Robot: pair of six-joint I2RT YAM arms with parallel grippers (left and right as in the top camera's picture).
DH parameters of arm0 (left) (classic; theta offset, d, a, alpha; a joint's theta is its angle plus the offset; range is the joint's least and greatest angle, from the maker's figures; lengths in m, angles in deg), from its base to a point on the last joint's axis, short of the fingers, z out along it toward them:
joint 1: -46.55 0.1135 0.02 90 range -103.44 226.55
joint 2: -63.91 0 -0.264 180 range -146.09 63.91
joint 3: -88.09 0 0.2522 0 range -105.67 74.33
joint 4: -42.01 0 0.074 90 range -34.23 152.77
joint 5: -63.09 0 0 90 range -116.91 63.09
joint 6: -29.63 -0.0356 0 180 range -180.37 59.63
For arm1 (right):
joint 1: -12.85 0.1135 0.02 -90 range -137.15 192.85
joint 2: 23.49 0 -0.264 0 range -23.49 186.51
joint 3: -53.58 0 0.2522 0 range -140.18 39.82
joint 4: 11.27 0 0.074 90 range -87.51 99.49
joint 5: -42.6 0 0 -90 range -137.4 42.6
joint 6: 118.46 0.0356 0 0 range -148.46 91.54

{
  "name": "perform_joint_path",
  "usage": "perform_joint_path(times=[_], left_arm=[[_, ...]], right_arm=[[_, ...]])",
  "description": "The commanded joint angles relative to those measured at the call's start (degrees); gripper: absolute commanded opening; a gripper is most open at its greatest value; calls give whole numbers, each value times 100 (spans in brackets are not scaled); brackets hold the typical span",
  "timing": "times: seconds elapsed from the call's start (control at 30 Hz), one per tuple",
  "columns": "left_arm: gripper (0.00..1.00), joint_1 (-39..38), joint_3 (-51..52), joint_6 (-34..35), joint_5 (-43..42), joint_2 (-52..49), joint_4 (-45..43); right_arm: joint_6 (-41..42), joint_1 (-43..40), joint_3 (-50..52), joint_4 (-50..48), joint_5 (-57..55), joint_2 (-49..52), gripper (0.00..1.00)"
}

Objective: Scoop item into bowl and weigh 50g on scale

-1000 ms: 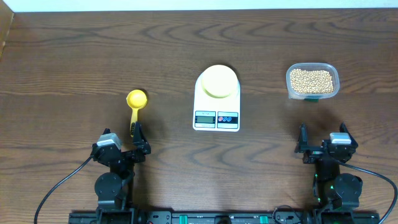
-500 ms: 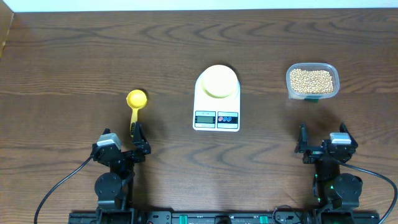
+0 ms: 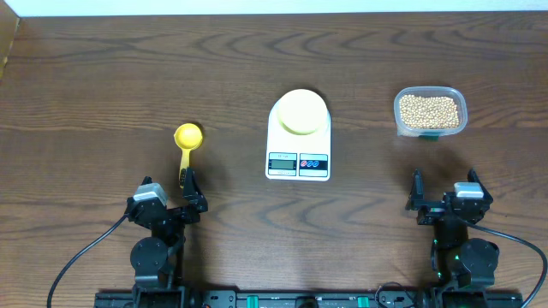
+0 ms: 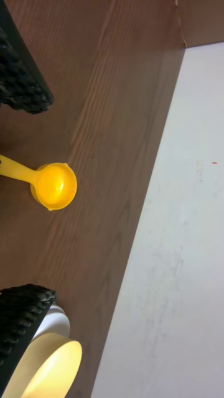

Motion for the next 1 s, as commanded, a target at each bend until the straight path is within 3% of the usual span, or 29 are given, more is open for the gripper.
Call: perform_joint_path(times=[0.0,0.6,0.97], left_arm=[[91,15,103,-103,52,28,236],[91,15,13,-216,50,26,295],[90,15,-852,-271,50,-564,857]], right_arm=[[-70,59,4,17,-70,-37,99],[-70,59,4,20,-68,-37,99],[-70,59,4,17,-68,-37,99]])
